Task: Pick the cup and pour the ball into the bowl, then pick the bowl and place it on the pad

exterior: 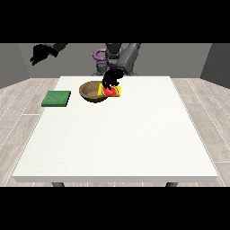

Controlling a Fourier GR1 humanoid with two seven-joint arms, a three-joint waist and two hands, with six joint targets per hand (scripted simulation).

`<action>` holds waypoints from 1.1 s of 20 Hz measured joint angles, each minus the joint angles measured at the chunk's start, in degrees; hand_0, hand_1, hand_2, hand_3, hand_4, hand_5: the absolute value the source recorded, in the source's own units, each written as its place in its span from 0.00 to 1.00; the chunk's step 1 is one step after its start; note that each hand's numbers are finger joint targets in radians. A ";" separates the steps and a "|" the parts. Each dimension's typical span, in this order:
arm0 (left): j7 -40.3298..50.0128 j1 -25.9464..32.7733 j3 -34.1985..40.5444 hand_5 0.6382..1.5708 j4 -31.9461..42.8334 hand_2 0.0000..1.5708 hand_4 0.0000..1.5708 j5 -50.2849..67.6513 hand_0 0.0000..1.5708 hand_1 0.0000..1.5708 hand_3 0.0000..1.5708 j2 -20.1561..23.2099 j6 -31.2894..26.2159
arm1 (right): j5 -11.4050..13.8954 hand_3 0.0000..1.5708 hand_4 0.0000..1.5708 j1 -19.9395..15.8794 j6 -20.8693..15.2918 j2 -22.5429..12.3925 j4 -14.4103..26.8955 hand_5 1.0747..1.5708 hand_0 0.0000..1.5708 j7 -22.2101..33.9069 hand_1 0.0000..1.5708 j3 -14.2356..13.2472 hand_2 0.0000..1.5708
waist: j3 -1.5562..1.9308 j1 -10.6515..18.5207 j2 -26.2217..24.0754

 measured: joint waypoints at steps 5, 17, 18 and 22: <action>7.11 -0.22 -7.54 0.57 -0.06 1.00 0.96 -8.19 0.97 0.97 1.00 -0.33 -4.85 | 0.38 0.40 0.37 -2.78 0.12 1.37 1.42 0.99 0.00 0.01 0.00 1.18 0.22 | 0.09 -2.07 0.30; 15.58 1.46 -17.11 0.63 -10.03 1.00 0.93 -19.70 0.98 0.98 1.00 -1.68 -20.58 | 0.73 0.40 0.37 -2.61 0.27 1.81 5.70 0.99 0.00 -2.82 0.00 0.67 0.23 | -0.06 -1.44 -0.79; 15.72 0.81 -16.94 0.62 -10.59 1.00 0.94 -20.11 0.97 0.97 1.00 -1.74 -21.54 | 0.63 0.38 0.37 -2.77 0.36 1.47 5.75 0.99 0.00 -2.92 0.00 0.43 0.21 | -0.06 -1.41 -0.45; 13.39 1.18 -15.85 0.59 -13.59 1.00 0.96 -20.13 0.98 0.98 1.00 -1.78 -24.63 | 0.39 0.38 0.37 0.25 0.38 0.95 6.73 0.99 0.00 -3.14 0.00 -0.40 0.21 | -0.08 -0.31 -2.86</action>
